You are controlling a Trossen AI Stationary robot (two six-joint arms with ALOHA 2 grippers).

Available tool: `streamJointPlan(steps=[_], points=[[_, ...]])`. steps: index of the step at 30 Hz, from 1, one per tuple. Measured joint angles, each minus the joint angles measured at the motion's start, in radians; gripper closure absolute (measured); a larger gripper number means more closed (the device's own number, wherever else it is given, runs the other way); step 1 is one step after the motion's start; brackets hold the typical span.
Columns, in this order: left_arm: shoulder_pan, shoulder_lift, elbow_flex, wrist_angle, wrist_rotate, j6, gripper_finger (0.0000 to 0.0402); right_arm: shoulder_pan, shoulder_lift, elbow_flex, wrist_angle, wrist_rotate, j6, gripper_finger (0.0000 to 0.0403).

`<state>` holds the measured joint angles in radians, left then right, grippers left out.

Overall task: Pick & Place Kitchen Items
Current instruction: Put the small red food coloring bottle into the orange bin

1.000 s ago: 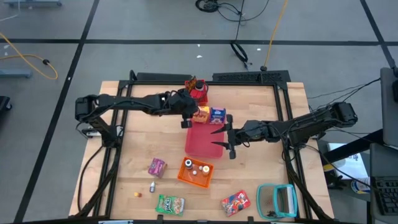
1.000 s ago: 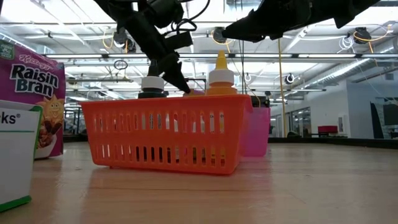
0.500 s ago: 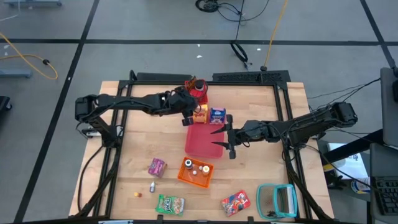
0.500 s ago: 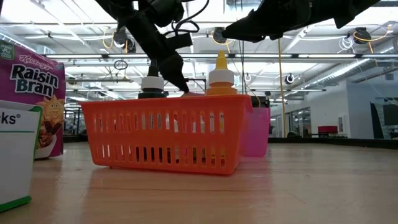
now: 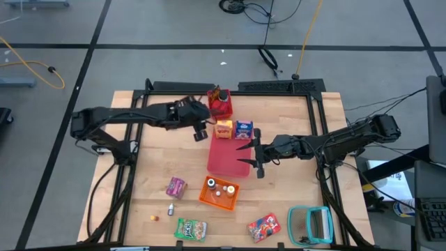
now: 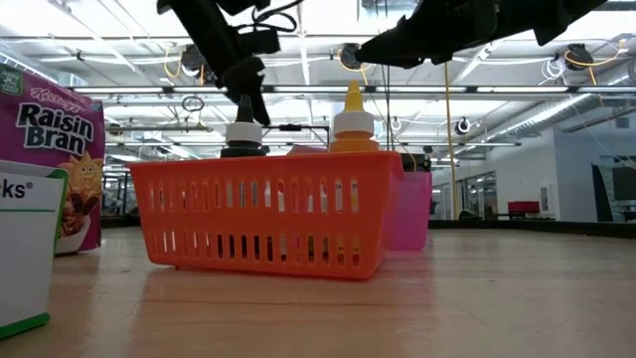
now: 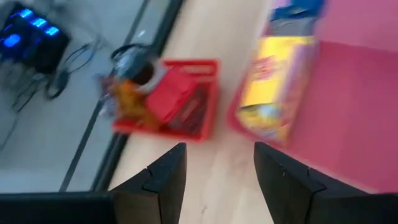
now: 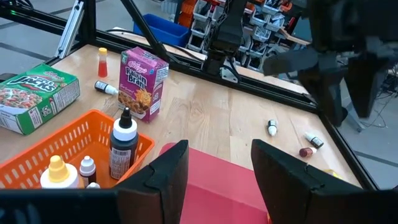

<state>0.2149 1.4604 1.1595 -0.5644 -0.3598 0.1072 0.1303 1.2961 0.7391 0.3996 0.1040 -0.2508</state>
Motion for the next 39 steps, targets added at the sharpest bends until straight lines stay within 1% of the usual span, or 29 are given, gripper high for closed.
streamJointPlan(steps=[3,5,9,11,18,22,28,31,35,39], points=[[0.011,-0.037,0.0,-0.083,-0.067,-0.064,0.0215,0.0,0.0,0.0,0.0,0.0,0.0,0.0234],[0.025,-0.047,0.001,-0.128,-0.087,-0.121,0.0215,0.0,0.0,0.0,-0.001,0.0,0.0,0.0234],[0.075,-0.051,0.0,-0.253,-0.067,-0.277,0.0215,0.0,0.0,0.0,-0.001,0.0,-0.001,0.0234],[0.098,-0.052,-0.007,-0.292,-0.063,-0.314,0.0215,0.0,0.0,0.0,-0.001,0.0,-0.002,0.0234],[0.187,-0.051,-0.054,-0.307,-0.057,-0.403,0.0215,0.0,0.0,0.0,-0.001,0.0,-0.005,0.0234],[0.25,-0.051,-0.089,-0.305,-0.053,-0.4,0.0215,0.0,0.0,0.0,-0.001,0.0,-0.005,0.0234],[0.326,-0.051,-0.18,-0.298,0.027,-0.386,0.0215,0.0,0.0,0.0,-0.001,0.0,-0.005,0.0234],[0.341,-0.051,-0.242,-0.298,0.081,-0.296,0.0215,0.0,0.0,0.0,-0.001,0.0,-0.005,0.0234],[0.339,-0.051,-0.32,-0.299,0.108,-0.172,0.0215,0.0,0.0,0.0,-0.001,0.0,-0.005,0.0234],[0.339,-0.051,-0.369,-0.299,0.16,-0.077,0.0215,0.0,0.0,0.0,-0.001,0.0,-0.005,0.0234]])
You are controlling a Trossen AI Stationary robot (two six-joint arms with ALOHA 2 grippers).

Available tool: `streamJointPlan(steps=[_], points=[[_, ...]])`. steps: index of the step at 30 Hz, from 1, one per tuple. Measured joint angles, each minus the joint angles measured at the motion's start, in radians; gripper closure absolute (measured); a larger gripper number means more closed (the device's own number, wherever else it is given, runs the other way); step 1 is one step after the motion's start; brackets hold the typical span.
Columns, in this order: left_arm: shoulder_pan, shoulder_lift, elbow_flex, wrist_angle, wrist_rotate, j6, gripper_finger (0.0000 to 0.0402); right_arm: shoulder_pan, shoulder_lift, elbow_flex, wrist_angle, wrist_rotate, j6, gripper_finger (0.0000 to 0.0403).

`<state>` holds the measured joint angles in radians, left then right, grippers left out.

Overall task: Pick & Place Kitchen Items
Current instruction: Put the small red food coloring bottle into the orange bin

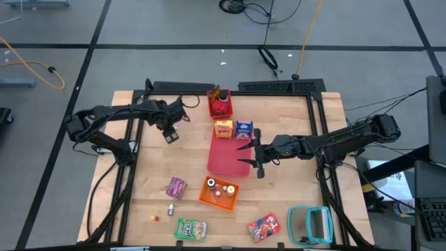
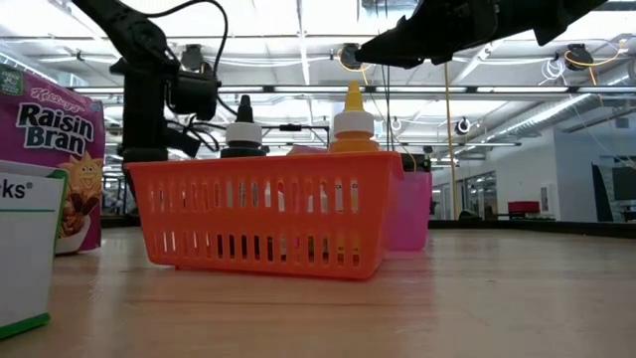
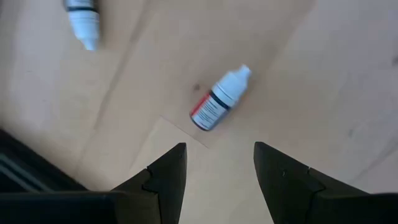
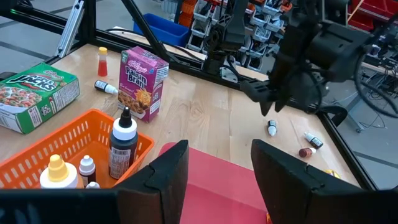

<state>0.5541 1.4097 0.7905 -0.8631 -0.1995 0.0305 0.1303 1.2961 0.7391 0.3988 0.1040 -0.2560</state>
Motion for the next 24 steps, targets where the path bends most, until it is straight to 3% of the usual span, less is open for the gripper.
streamJointPlan(steps=[13,24], points=[[0.0,0.0,-0.072,0.18,0.071,0.196,0.0215,0.0,0.0,0.0,0.0,0.0,0.0,0.0234],[-0.001,0.007,-0.072,0.188,0.095,0.315,0.0216,0.0,0.0,0.0,0.0,0.0,0.0,0.0234]])
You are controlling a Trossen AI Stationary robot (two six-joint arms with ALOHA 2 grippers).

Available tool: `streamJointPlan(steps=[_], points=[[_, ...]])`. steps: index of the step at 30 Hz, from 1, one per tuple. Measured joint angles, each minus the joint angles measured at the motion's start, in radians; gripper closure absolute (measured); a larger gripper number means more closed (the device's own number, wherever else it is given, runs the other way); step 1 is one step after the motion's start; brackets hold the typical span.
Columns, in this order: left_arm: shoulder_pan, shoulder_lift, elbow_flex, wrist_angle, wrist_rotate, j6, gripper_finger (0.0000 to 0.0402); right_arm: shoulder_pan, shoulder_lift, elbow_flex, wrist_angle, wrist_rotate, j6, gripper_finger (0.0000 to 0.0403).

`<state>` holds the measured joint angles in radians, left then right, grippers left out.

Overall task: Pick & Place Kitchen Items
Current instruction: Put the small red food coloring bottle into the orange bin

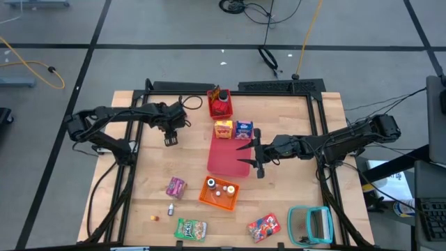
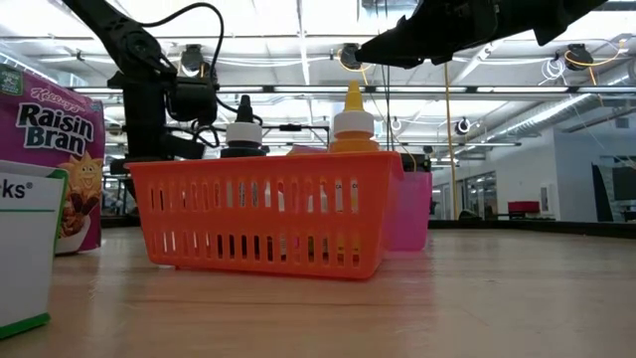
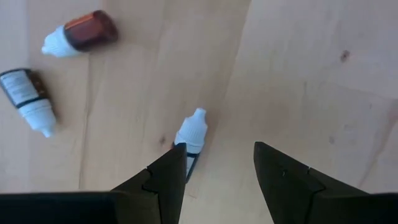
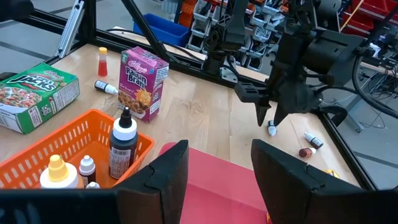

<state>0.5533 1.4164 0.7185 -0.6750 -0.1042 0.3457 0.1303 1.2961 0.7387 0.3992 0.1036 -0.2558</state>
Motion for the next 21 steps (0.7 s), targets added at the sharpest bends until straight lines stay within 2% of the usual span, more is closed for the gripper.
streamJointPlan(steps=[9,13,21], points=[[0.0,0.043,0.0,0.069,-0.006,0.069,0.0216,0.0,0.0,0.0,0.0,0.0,0.004,0.0234],[0.0,0.049,0.0,0.085,-0.079,0.059,0.0216,0.0,0.0,0.0,0.0,0.0,0.004,0.0234],[0.009,0.049,0.0,0.075,-0.04,0.084,0.0216,0.0,0.0,0.0,0.0,0.0,0.004,0.0234]])
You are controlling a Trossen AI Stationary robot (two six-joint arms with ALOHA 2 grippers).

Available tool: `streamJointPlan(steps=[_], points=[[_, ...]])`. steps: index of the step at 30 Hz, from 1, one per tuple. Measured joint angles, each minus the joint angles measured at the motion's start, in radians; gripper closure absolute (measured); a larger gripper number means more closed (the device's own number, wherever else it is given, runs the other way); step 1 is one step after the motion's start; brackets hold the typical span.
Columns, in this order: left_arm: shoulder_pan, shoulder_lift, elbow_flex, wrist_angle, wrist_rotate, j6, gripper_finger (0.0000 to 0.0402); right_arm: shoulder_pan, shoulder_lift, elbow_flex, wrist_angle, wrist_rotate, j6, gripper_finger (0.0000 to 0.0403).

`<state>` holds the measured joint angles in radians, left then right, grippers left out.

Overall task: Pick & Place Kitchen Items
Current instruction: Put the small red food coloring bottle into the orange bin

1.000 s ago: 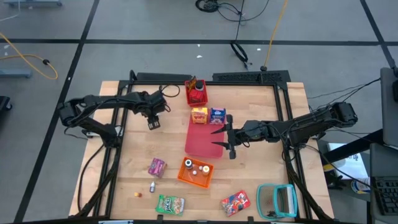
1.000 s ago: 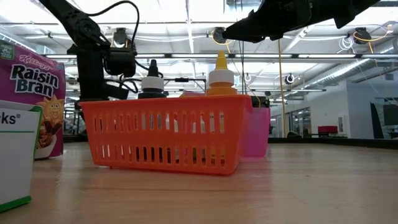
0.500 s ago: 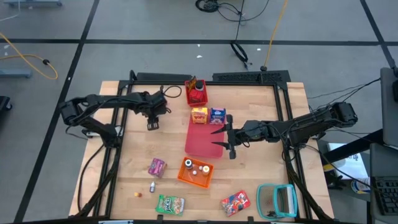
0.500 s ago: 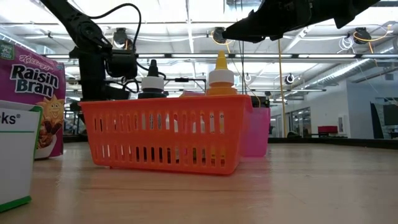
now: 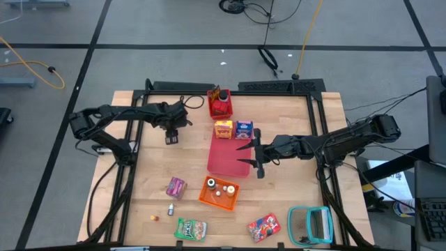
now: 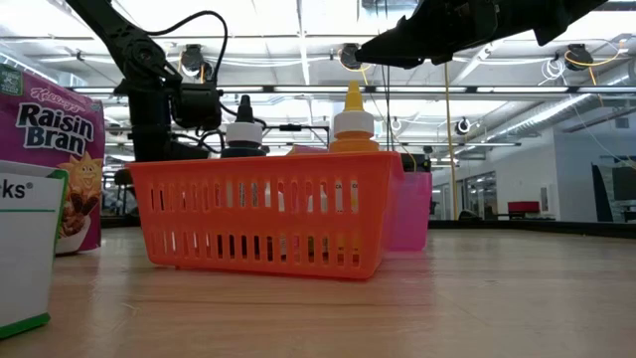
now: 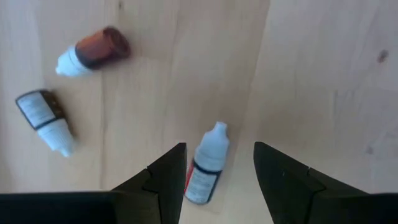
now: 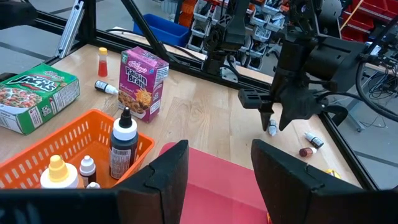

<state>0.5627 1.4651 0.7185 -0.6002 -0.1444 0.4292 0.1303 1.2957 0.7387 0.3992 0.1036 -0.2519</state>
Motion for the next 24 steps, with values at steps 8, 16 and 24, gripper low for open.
streamJointPlan(steps=[8,16,24], points=[[0.0,0.001,0.0,0.007,0.005,0.021,0.029,0.0,0.0,0.0,0.0,0.0,0.004,0.0234],[0.0,0.001,-0.002,0.011,0.011,0.011,0.0362,0.0,0.0,0.0,0.0,0.0,0.004,0.0234],[0.0,0.002,-0.054,0.077,0.04,-0.042,0.0395,0.0,0.0,0.0,0.0,0.0,0.004,0.0234]])
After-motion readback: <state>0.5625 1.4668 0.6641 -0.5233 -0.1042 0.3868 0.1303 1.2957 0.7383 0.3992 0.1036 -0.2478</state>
